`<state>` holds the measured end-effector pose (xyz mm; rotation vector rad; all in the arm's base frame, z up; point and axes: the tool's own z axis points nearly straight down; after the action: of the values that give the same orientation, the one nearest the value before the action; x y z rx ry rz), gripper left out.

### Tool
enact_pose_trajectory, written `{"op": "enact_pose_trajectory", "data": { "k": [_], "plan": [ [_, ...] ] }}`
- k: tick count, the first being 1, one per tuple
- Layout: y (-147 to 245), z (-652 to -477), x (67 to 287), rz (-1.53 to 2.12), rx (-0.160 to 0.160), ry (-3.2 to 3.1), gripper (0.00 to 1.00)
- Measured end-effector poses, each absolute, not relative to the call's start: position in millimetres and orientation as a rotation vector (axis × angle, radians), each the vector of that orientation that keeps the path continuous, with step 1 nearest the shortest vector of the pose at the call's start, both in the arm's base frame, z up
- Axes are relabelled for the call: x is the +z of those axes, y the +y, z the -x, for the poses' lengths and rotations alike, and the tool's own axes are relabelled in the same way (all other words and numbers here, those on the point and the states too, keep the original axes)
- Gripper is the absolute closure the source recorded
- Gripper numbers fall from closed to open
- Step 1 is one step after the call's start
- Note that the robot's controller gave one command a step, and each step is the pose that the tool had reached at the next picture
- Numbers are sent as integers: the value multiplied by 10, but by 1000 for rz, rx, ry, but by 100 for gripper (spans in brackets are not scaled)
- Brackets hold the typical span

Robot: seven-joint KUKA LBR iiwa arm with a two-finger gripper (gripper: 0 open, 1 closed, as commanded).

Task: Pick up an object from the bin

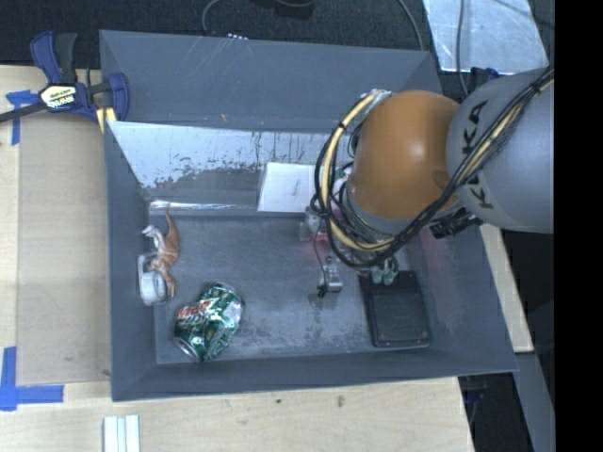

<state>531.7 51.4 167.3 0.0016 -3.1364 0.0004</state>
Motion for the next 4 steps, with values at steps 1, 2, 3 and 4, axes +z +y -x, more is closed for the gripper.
{"op": "enact_pose_trajectory", "data": {
  "k": [1, 2, 3, 4],
  "plan": [
    [513, -5336, 1713, 0, -1, -3145, 0],
    [1164, -5386, 1286, 41, -1, -3144, 0],
    [1545, -5483, 1207, -252, -1, -3135, 0],
    [1741, -5334, 1313, -556, 0, -3095, 0]
  ]
}}
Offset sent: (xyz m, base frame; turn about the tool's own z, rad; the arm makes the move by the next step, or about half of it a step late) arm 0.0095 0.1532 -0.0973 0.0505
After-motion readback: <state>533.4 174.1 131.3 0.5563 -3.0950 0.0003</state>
